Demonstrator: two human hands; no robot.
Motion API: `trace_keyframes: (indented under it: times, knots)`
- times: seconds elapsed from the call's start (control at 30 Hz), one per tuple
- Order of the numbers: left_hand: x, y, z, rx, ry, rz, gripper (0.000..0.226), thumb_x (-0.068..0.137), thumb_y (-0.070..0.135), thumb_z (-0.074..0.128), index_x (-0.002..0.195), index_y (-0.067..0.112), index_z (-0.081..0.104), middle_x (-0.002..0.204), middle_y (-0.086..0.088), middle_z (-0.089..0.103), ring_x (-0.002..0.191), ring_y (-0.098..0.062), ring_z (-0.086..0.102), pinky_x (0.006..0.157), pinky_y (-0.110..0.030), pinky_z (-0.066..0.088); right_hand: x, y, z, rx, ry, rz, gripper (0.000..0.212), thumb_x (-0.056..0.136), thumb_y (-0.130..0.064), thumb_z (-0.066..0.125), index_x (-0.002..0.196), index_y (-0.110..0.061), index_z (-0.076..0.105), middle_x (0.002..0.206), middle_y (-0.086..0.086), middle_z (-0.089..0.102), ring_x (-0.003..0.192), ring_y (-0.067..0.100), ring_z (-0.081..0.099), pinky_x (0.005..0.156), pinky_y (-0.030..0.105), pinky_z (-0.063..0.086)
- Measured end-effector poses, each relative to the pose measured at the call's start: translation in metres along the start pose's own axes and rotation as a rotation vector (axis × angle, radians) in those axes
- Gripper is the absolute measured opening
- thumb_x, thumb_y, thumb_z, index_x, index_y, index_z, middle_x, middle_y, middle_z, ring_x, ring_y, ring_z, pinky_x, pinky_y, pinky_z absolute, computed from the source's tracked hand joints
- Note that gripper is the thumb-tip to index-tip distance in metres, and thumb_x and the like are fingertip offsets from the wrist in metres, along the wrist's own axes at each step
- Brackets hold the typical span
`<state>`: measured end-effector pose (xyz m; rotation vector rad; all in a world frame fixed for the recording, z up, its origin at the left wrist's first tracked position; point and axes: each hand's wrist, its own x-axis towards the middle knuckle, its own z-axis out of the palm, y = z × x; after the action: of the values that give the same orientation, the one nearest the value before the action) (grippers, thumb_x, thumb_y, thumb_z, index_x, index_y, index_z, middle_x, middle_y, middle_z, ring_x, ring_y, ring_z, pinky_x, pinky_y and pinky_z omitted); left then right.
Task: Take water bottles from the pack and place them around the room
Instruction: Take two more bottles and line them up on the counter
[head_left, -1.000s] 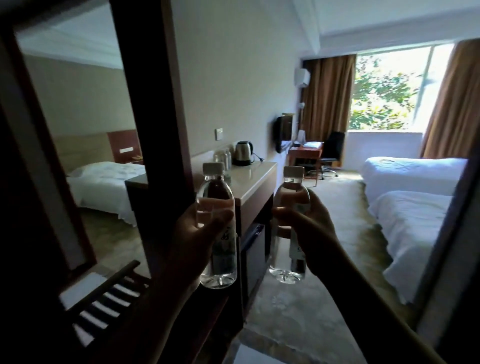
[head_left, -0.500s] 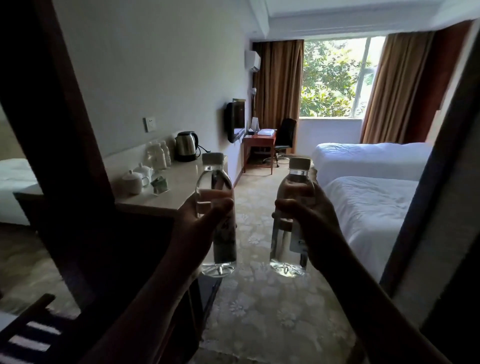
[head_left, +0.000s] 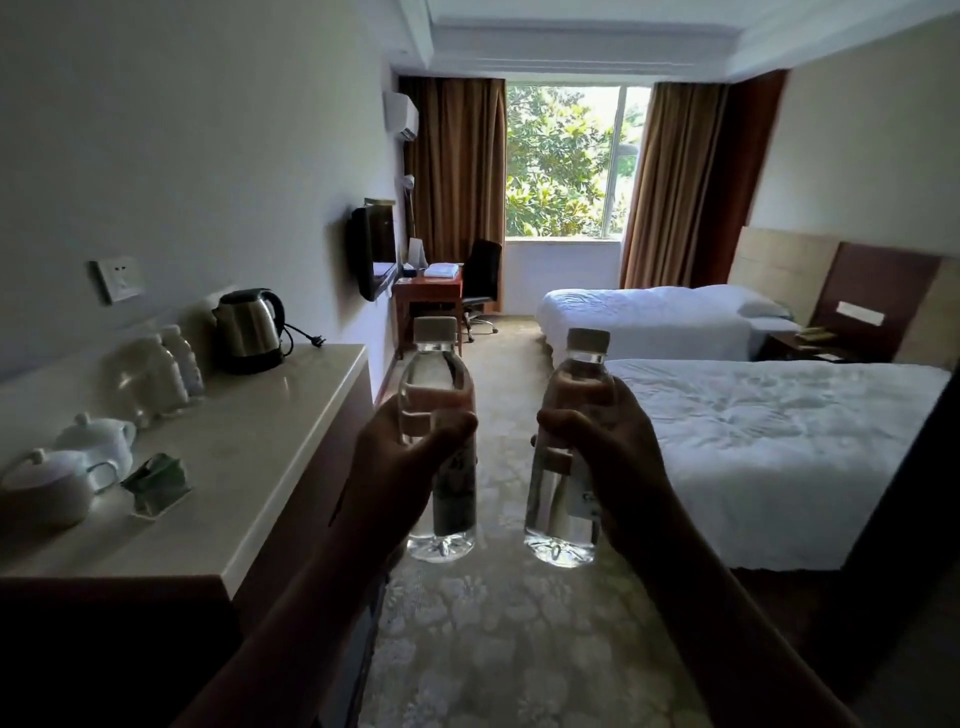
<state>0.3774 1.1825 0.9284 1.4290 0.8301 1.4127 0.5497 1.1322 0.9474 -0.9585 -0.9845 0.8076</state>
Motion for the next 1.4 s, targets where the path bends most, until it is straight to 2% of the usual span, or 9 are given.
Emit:
trace_keyframes:
  times: [0.17, 0.3, 0.43, 0.63, 0.77, 0.97, 1.17, 1.3, 1.4]
  knots:
    - [0.069, -0.043, 0.010, -0.029, -0.038, -0.043, 0.035, 0.059, 0.049, 0.075, 0.091, 0.035, 0.071, 0.092, -0.009, 0.074, 0.090, -0.038, 0.072, 0.081, -0.056, 0.059, 0.079, 0.034, -0.007, -0.008, 0.023, 0.000, 0.029, 0.080, 0.003, 0.071, 0.094, -0.021, 0.062, 0.093, 0.012, 0.066, 0.080, 0.030, 0.070, 0.060, 0.030, 0.058]
    - [0.128, -0.084, 0.022, -0.007, -0.005, -0.036, 0.040, 0.062, 0.048, 0.073, 0.095, 0.027, 0.069, 0.094, -0.012, 0.072, 0.088, -0.038, 0.071, 0.077, -0.050, 0.061, 0.154, 0.073, -0.019, 0.023, -0.003, 0.014, 0.029, 0.081, 0.004, 0.069, 0.097, -0.018, 0.060, 0.088, 0.010, 0.065, 0.076, 0.026, 0.068, 0.059, 0.030, 0.058]
    - [0.189, -0.119, 0.034, 0.047, 0.059, -0.016, 0.038, 0.059, 0.047, 0.073, 0.092, 0.029, 0.070, 0.084, 0.000, 0.073, 0.082, -0.027, 0.072, 0.068, -0.036, 0.059, 0.232, 0.115, -0.027, 0.078, -0.067, 0.041, 0.031, 0.079, 0.002, 0.072, 0.099, -0.019, 0.061, 0.089, 0.010, 0.066, 0.078, 0.030, 0.068, 0.058, 0.030, 0.056]
    - [0.273, -0.148, 0.037, 0.096, 0.233, 0.037, 0.039, 0.062, 0.044, 0.073, 0.097, 0.026, 0.071, 0.090, -0.010, 0.072, 0.086, -0.035, 0.070, 0.074, -0.047, 0.058, 0.349, 0.154, -0.009, 0.131, -0.250, 0.065, 0.031, 0.074, -0.003, 0.074, 0.096, -0.021, 0.061, 0.088, 0.008, 0.066, 0.076, 0.027, 0.067, 0.057, 0.029, 0.055]
    - [0.319, -0.159, 0.019, 0.108, 0.361, 0.032, 0.044, 0.060, 0.043, 0.074, 0.098, 0.022, 0.070, 0.090, -0.011, 0.072, 0.088, -0.040, 0.069, 0.074, -0.047, 0.059, 0.409, 0.175, 0.022, 0.147, -0.351, 0.084, 0.032, 0.082, 0.005, 0.067, 0.100, -0.021, 0.062, 0.090, 0.010, 0.067, 0.079, 0.029, 0.068, 0.059, 0.029, 0.056]
    - [0.396, -0.187, -0.035, 0.113, 0.478, 0.042, 0.046, 0.060, 0.042, 0.076, 0.098, 0.018, 0.070, 0.091, -0.017, 0.069, 0.082, -0.033, 0.069, 0.072, -0.044, 0.057, 0.487, 0.224, 0.089, 0.144, -0.472, 0.079, 0.038, 0.082, 0.008, 0.064, 0.103, -0.024, 0.062, 0.095, 0.013, 0.066, 0.081, 0.027, 0.067, 0.060, 0.027, 0.059]
    - [0.488, -0.227, -0.100, 0.110, 0.516, 0.056, 0.044, 0.060, 0.041, 0.077, 0.098, 0.020, 0.069, 0.093, -0.014, 0.070, 0.086, -0.031, 0.069, 0.072, -0.038, 0.057, 0.570, 0.283, 0.171, 0.134, -0.561, 0.059, 0.033, 0.070, -0.006, 0.072, 0.097, -0.023, 0.064, 0.092, 0.009, 0.067, 0.079, 0.023, 0.069, 0.062, 0.030, 0.058]
    - [0.545, -0.248, -0.140, 0.141, 0.568, 0.074, 0.050, 0.061, 0.040, 0.078, 0.103, 0.016, 0.067, 0.098, -0.017, 0.069, 0.092, -0.040, 0.069, 0.079, -0.049, 0.060, 0.618, 0.317, 0.228, 0.158, -0.617, 0.061, 0.035, 0.068, -0.007, 0.072, 0.101, -0.017, 0.063, 0.088, 0.002, 0.068, 0.079, 0.022, 0.069, 0.063, 0.030, 0.058]
    - [0.567, -0.258, -0.166, 0.180, 0.610, 0.082, 0.051, 0.062, 0.040, 0.077, 0.105, 0.014, 0.066, 0.095, -0.005, 0.072, 0.089, -0.023, 0.071, 0.078, -0.040, 0.060, 0.637, 0.343, 0.272, 0.166, -0.707, 0.058, 0.034, 0.077, 0.004, 0.073, 0.102, -0.015, 0.060, 0.085, -0.003, 0.069, 0.075, 0.018, 0.068, 0.061, 0.029, 0.058]
